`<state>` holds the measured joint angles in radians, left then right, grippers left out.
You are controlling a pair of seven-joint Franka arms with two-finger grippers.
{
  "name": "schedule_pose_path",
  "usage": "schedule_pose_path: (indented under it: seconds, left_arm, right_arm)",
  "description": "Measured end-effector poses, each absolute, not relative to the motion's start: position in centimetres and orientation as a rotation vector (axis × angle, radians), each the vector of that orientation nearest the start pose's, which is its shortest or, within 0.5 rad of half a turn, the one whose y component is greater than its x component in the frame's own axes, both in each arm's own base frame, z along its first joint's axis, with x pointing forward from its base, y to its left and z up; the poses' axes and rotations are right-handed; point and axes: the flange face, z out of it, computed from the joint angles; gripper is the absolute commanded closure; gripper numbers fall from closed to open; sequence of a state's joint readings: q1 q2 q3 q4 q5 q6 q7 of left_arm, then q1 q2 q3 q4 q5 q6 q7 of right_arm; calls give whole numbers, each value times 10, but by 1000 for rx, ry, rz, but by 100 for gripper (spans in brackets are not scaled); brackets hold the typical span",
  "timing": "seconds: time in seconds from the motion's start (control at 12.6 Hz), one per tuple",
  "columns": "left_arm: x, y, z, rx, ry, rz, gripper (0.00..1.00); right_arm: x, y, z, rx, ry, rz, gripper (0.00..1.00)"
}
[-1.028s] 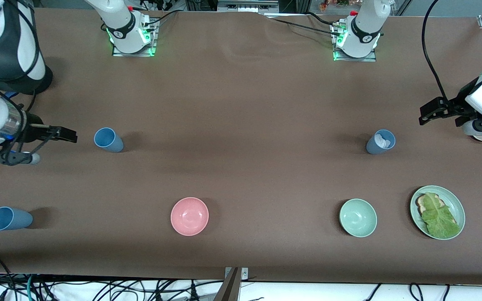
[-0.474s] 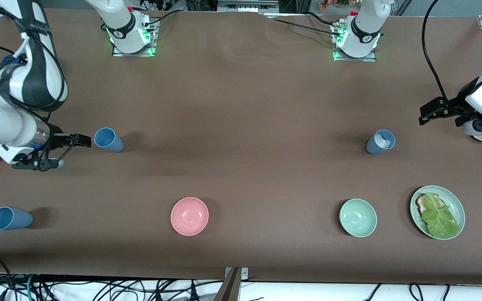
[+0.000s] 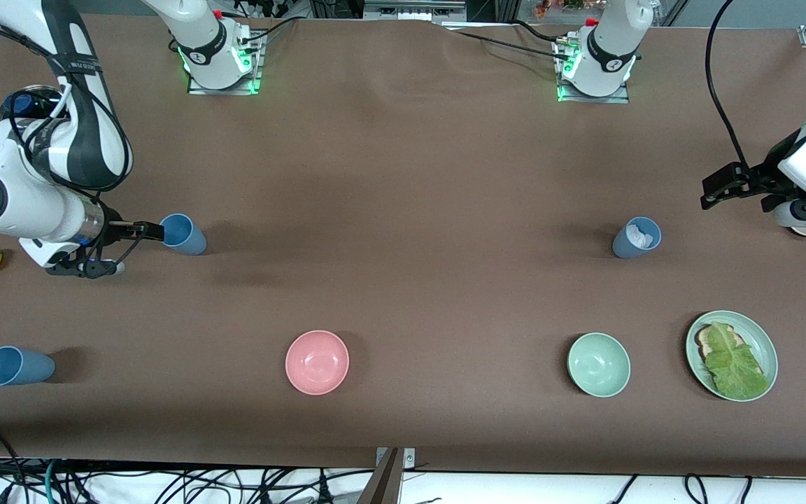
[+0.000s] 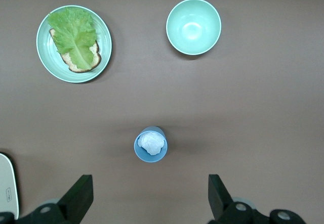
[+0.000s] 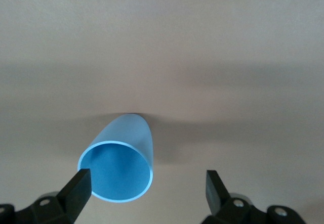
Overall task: Stack blue cups with both arms
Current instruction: 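Move the right gripper down around the blue cup beside the yellow object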
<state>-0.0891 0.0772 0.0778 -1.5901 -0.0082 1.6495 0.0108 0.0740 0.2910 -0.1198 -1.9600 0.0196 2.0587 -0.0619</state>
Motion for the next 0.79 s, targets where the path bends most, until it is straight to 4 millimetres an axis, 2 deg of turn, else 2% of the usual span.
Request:
schedule_pose_path:
  seconds: [0.47,0.79]
  left_arm:
    - [583,-10,578,-3143,37,28,0]
    - [583,-12,578,-3154,37,28,0]
  right_arm:
    - [565,-24,281,-3136,-8,299,0]
    - [563,-24,283,-3136,-8,291,0]
